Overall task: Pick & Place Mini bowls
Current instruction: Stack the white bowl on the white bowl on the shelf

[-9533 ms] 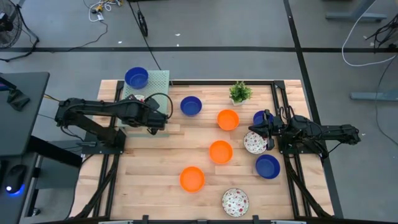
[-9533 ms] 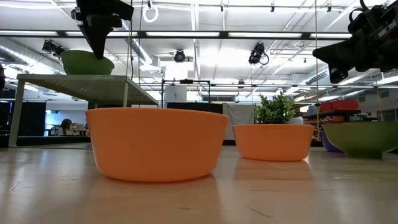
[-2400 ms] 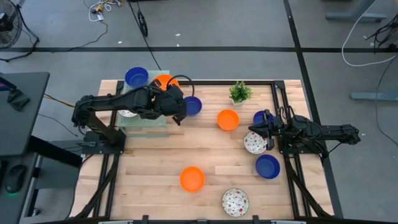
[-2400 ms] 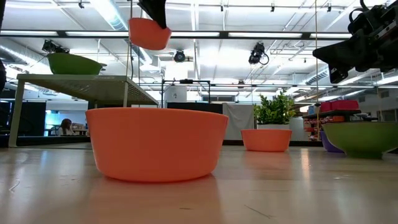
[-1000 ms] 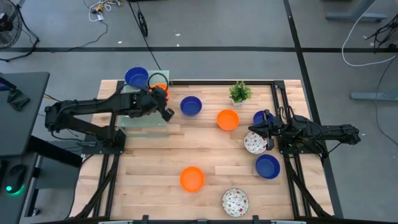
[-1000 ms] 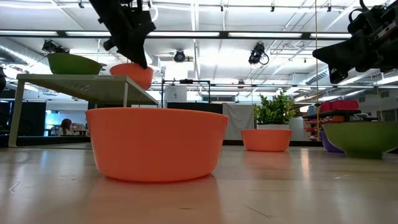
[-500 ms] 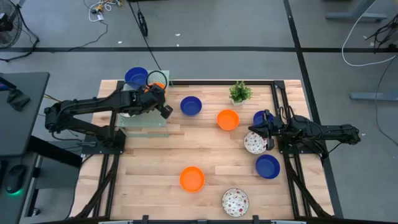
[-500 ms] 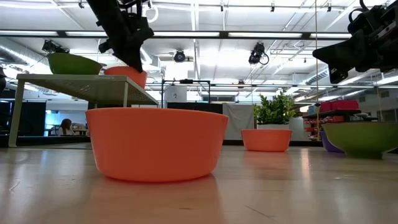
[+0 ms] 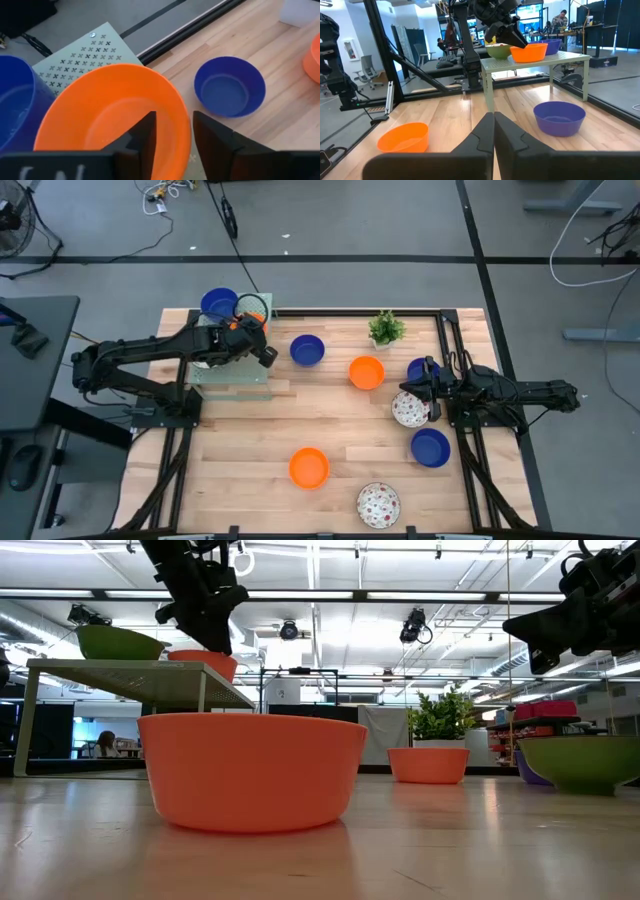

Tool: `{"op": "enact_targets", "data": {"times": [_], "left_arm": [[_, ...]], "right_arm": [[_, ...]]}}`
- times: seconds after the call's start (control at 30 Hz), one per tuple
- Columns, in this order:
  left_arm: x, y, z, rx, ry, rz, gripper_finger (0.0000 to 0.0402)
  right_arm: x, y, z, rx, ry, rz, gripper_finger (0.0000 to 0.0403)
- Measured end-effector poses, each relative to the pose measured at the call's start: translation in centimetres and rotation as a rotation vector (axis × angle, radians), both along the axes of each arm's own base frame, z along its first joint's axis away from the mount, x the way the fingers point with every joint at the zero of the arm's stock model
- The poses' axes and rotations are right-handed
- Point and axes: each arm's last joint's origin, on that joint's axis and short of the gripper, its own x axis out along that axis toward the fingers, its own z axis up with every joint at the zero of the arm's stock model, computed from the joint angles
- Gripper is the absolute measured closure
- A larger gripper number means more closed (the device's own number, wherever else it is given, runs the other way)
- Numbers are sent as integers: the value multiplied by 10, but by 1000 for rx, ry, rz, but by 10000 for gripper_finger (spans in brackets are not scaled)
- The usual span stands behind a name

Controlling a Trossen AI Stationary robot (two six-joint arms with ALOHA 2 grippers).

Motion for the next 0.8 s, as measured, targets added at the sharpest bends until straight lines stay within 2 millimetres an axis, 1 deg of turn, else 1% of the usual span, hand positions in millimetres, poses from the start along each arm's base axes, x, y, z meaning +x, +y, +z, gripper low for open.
{"op": "enact_targets", "data": {"times": [0.13,0.27,0.33,0.47,0.53,0.63,0.73,0.8], "left_arm": [[0,0,0,2,2,-1,248],[1,-2,1,6,-12,-11,250],[2,-4,8,10,-33,-22,257],[9,-14,33,34,-132,-71,272],[17,-22,44,64,-211,-135,278],[29,-39,55,107,-328,-291,286],[43,-61,53,130,-389,-439,292],[52,-78,43,128,-358,-507,297]], "right_arm": [[0,0,0,0,0,0,392],[0,0,0,0,0,0,392],[0,0,0,0,0,0,392],[0,0,0,0,0,0,392],[0,0,0,0,0,0,392],[0,0,0,0,0,0,392],[0,0,0,0,0,0,392],[0,0,0,0,0,0,392]]}}
